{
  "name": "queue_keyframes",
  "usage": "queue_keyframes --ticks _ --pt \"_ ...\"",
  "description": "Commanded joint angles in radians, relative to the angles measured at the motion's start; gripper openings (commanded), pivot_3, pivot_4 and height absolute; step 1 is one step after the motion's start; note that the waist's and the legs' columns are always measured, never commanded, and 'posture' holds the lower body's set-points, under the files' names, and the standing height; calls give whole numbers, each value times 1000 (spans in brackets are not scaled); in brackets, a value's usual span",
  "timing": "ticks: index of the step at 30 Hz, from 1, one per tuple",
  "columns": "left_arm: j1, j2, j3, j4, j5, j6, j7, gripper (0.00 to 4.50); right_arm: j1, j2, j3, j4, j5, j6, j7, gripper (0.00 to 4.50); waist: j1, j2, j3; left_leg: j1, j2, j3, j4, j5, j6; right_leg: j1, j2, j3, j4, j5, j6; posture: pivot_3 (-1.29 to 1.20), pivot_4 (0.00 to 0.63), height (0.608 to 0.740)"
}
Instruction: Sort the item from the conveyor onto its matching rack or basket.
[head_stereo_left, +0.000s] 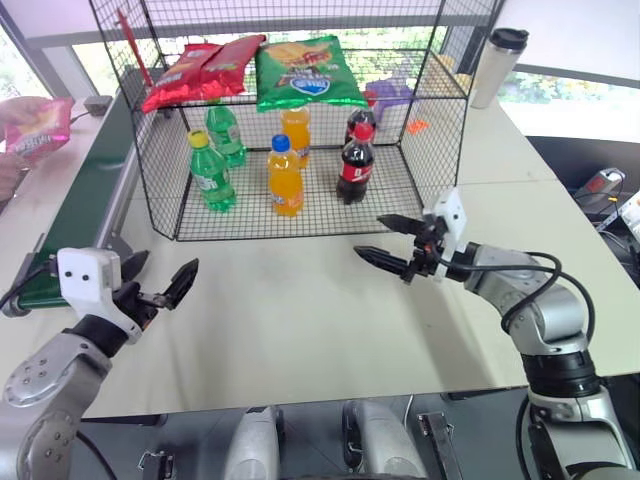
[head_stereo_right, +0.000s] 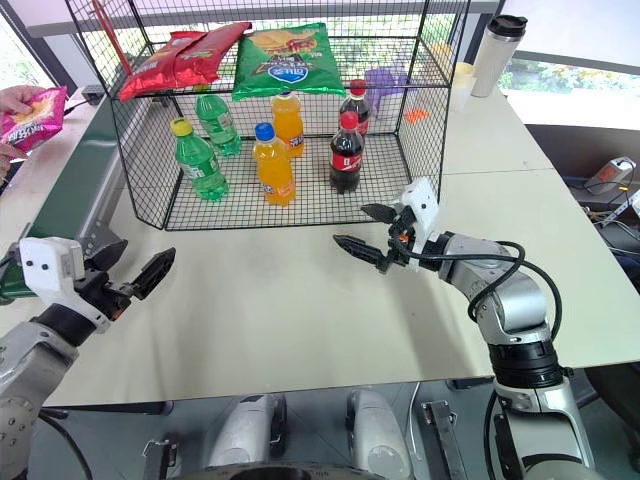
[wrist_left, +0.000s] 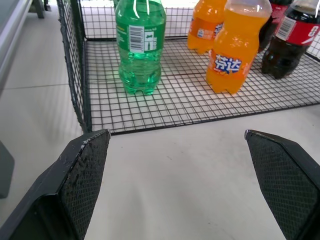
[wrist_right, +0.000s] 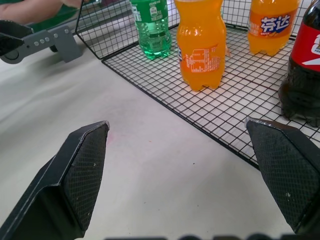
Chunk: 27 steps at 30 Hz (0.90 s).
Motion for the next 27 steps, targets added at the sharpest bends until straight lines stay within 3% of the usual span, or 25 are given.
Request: queue_keyframes --ticks 1,27 --pt "-2 14 2 -32 0 -19 -3 4473 -21 7 -7 -3 -3 -29 3 4500 0 0 0 0 0 0 0 0 0 0 0 0 0 0 0 0 150 740" --pt "-31 45 17 -11 -2 -25 9 4473 -26 25 -1 26 -32 -88 -6 4500 0 0 0 0 0 0 0 0 0 0 0 0 0 0 0 0 150 740"
